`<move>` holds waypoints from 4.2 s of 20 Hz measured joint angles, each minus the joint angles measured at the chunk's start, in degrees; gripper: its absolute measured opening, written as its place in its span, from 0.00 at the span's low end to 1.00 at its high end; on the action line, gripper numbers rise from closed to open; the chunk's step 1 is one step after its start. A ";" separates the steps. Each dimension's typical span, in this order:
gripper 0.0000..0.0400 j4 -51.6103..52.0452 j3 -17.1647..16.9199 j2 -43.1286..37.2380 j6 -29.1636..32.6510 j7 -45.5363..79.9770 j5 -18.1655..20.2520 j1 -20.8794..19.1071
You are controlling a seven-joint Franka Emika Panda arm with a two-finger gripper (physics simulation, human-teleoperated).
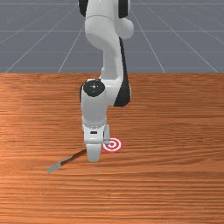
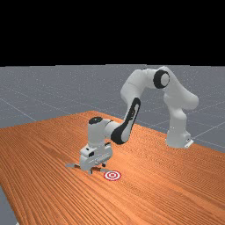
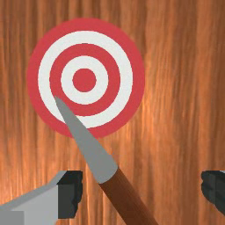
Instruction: Pick up the pen and put it to the marker
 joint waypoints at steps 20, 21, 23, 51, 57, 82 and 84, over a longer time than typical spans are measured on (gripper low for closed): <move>0.21 1.27 -1.09 1.81 0.90 2.23 -0.17 0.60; 0.23 1.80 -0.52 2.02 -0.01 1.61 0.38 0.17; 0.21 2.00 -0.52 2.08 -0.47 1.86 0.37 0.38; 1.00 -1.39 -0.41 -6.89 -4.20 19.32 1.31 12.16; 1.00 6.21 0.27 -2.89 -8.01 25.50 1.19 17.28; 1.00 37.45 0.27 15.25 -20.88 4.90 1.10 5.77; 1.00 37.67 0.36 15.38 -20.79 1.83 0.98 4.09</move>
